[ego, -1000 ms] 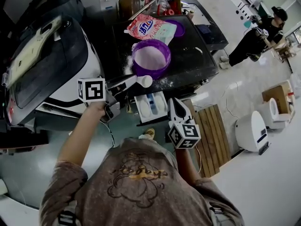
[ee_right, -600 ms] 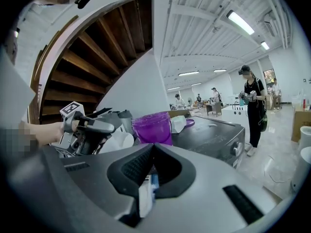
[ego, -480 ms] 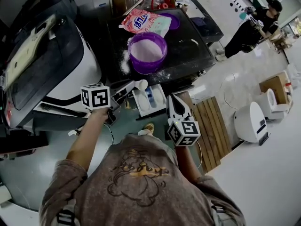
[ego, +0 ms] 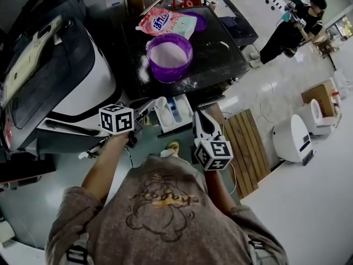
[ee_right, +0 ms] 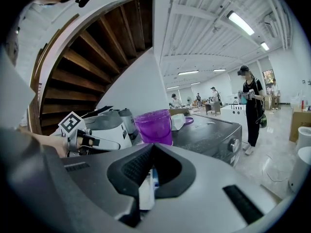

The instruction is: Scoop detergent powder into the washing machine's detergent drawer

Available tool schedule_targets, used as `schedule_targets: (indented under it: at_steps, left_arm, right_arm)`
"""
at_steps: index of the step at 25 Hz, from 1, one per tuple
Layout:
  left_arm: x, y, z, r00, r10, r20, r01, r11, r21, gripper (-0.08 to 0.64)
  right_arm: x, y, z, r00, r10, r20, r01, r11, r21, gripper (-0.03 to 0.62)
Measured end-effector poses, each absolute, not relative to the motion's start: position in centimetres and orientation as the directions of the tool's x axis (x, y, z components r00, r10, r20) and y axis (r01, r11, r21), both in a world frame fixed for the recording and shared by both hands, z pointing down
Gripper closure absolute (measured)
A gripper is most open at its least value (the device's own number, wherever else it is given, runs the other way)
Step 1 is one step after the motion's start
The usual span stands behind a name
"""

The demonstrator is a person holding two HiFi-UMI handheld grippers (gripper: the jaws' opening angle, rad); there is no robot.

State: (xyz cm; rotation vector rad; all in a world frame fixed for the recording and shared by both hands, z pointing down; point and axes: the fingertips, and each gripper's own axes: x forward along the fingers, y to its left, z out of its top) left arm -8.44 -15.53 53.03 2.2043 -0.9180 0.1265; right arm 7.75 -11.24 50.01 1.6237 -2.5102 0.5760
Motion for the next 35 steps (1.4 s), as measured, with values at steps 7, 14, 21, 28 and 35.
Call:
schedule_targets:
  at_steps: [7, 14, 21, 28, 35]
  left_arm:
    - [-7.8, -15.0, 55.3, 0.707, -0.576, 0.411, -0.706, -0.532, 0.468, 0.537]
    - [-6.5, -14.7, 57.1, 0.685, -0.577, 0.446, -0.722, -0.62, 0.307, 0.537]
    - [-5.6, -14.6, 58.6, 0.653, -0.568, 0.501, -0.708, -0.692, 0.138, 0.537]
    - [-5.1, -14.2, 59.6, 0.624, -0.577, 0.528, -0.673, -0.739, -0.012, 0.537]
    - [-4.2, -13.8, 60.0, 0.602, -0.584, 0.545, -0.59, -0.785, -0.189, 0.537]
  right_arm:
    - [7.8, -10.4, 49.7, -0.411, -0.868, 0.28, -0.901, 0.34, -0.271, 0.591]
    - [8.2, -9.5, 50.2, -0.401, -0.869, 0.292, -0.906, 0.329, -0.266, 0.591]
    - [8.6, -9.1, 50.2, -0.386, -0.875, 0.291, -0.91, 0.309, -0.277, 0.591]
    - [8.7, -8.8, 50.1, -0.376, -0.878, 0.295, -0.913, 0.296, -0.282, 0.591]
    - [9.2, -8.4, 50.8, -0.371, -0.875, 0.31, -0.916, 0.29, -0.276, 0.591]
